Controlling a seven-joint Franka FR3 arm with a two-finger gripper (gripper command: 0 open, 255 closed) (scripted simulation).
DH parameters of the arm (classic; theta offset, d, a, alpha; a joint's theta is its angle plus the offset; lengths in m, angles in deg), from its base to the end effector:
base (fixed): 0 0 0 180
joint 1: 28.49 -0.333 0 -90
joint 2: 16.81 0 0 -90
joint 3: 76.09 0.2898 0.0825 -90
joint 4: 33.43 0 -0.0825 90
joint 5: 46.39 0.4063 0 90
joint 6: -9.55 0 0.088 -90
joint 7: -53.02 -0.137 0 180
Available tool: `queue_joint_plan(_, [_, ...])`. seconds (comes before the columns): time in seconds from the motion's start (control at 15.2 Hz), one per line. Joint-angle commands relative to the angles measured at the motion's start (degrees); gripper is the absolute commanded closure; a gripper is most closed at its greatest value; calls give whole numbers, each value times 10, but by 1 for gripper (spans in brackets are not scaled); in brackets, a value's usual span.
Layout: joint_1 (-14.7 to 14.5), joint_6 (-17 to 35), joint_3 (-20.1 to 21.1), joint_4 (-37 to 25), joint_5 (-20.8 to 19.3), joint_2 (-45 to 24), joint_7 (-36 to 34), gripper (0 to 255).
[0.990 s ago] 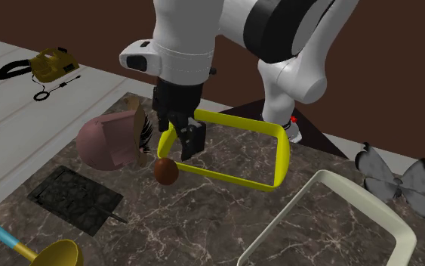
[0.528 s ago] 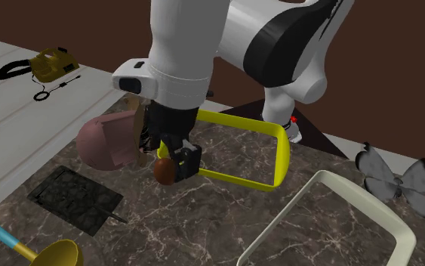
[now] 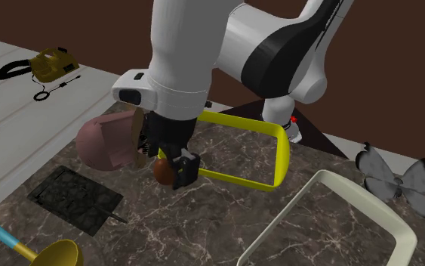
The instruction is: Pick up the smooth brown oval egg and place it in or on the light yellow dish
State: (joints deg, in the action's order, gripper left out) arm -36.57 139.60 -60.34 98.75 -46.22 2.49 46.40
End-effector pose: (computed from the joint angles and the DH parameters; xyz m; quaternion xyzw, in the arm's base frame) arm 0.4696 0.2099 0.4404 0.9778 0.1463 0.1496 0.0051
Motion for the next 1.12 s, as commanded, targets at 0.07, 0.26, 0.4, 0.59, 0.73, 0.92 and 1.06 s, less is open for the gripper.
queue_joint_plan(0.07, [2,2,-2,7,0,-3,1,0])
queue_joint_plan(0.26, [3,0,-3,7,1,-2,3,255])
queue_joint_plan(0.4, [3,0,-3,6,0,-3,2,255])
queue_joint_plan(0.59, [3,2,-2,4,-1,-7,0,255])
queue_joint_plan(0.73, [3,5,1,2,-2,-12,-3,255])
queue_joint_plan(0.92, [2,-14,-3,-5,2,1,3,255])
queue_joint_plan(1.06, [2,-30,-5,-17,3,4,4,255])
